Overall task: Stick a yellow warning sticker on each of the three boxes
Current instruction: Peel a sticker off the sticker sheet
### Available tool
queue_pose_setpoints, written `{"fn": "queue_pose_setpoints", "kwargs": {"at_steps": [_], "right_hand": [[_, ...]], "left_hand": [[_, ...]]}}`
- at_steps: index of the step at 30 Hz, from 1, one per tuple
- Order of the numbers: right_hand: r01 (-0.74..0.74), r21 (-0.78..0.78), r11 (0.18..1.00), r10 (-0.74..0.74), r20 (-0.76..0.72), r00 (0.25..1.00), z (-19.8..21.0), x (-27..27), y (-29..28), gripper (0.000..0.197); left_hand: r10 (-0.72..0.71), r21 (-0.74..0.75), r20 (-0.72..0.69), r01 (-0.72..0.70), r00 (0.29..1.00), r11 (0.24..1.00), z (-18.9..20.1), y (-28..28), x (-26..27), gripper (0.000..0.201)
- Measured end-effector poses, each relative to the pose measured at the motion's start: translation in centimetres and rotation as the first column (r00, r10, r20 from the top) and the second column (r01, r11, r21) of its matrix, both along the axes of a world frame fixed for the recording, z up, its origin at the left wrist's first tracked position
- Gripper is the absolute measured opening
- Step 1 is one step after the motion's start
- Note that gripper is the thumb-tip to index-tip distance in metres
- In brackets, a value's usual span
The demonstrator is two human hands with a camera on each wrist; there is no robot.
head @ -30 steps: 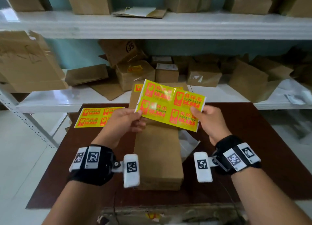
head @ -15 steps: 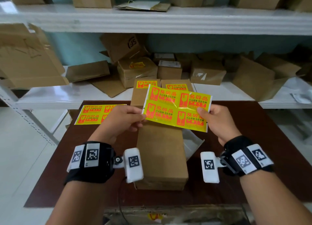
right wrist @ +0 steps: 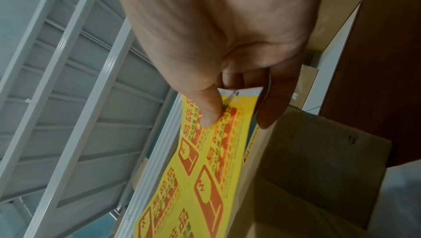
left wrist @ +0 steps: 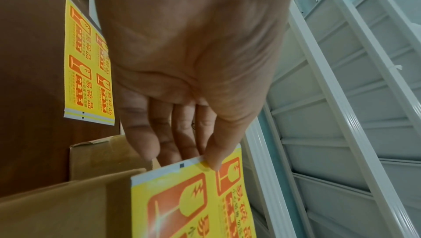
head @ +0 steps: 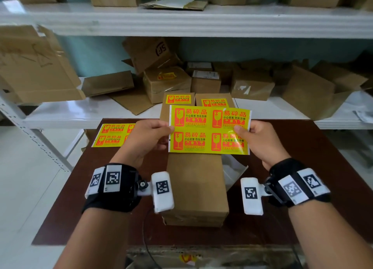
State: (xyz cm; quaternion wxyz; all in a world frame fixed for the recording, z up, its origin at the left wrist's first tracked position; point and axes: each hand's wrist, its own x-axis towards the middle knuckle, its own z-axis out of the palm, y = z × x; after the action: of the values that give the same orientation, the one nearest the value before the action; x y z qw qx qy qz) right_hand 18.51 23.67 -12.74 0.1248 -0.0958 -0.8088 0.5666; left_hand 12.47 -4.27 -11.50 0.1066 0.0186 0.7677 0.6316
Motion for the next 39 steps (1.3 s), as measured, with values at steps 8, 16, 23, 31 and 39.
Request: {"fn": "queue_pose_setpoints", "kwargs": {"at_steps": [8, 16, 23, 31, 39], "right_hand": [[-0.024, -0.046, 0.999, 0.026, 0.044, 0.999, 0.6, 0.1, -0.1, 0.012], [0.280, 0.004, 0.960, -0.280, -0.008, 0.960, 2.4, -1.9, -0.3, 0.038], [0.002, 0.239, 0.971, 0.025, -0.109, 0.994, 5.0, -0.6, -3.4, 0.007], [-0.091, 0.394, 0.915, 0.146, -0.112, 0.983, 4.4, 0.2, -6.7, 0.007], [-0.092, 0.397, 0.913, 0.141, -0.096, 0.985, 4.2, -0.1, -6.7, 0.005]], "left_hand": [[0.030, 0.036, -0.014, -0.029, 0.999, 0.999, 0.3, 0.9, 0.4, 0.014], [0.075, 0.110, 0.002, -0.075, 0.997, 0.991, 0.7, 2.5, 0.8, 0.016], [-0.014, 0.123, -0.035, 0.019, 0.999, 0.992, 1.8, 3.3, 1.6, 0.016], [-0.170, 0.127, -0.079, 0.179, 0.982, 0.976, 2.3, 4.1, 2.7, 0.013], [-0.221, 0.074, -0.069, 0.225, 0.973, 0.971, 1.9, 3.5, 2.4, 0.016]]}}
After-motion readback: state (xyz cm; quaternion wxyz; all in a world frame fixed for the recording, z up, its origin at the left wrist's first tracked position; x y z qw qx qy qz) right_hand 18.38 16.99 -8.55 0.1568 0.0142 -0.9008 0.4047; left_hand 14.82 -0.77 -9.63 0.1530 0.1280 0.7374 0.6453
